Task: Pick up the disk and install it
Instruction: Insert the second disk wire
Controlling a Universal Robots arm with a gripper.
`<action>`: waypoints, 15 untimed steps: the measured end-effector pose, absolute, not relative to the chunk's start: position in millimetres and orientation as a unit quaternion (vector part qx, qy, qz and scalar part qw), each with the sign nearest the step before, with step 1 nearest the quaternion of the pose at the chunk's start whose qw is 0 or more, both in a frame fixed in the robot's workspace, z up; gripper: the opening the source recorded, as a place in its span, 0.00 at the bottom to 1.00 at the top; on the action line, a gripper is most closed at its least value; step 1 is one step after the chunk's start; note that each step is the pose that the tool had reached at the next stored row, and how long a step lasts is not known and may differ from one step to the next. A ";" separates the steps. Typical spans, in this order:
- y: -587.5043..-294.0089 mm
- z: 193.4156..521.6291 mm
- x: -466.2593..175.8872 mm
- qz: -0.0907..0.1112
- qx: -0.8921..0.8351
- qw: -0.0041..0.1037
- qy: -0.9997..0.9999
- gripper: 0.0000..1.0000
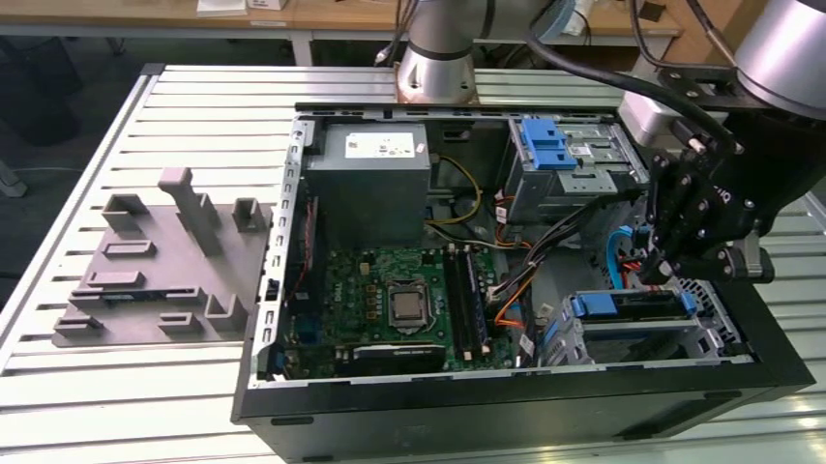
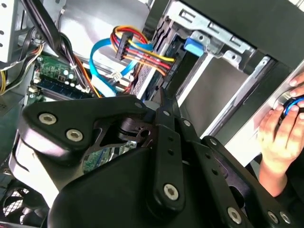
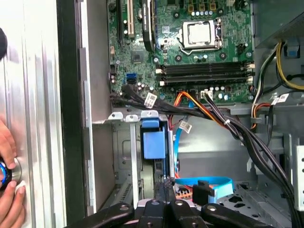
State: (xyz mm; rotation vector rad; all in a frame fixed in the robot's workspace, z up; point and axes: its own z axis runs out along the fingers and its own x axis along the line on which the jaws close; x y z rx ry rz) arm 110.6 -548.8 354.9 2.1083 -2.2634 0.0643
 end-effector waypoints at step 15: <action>-545.0 376.9 102.5 0.021 0.681 0.024 -0.731 0.11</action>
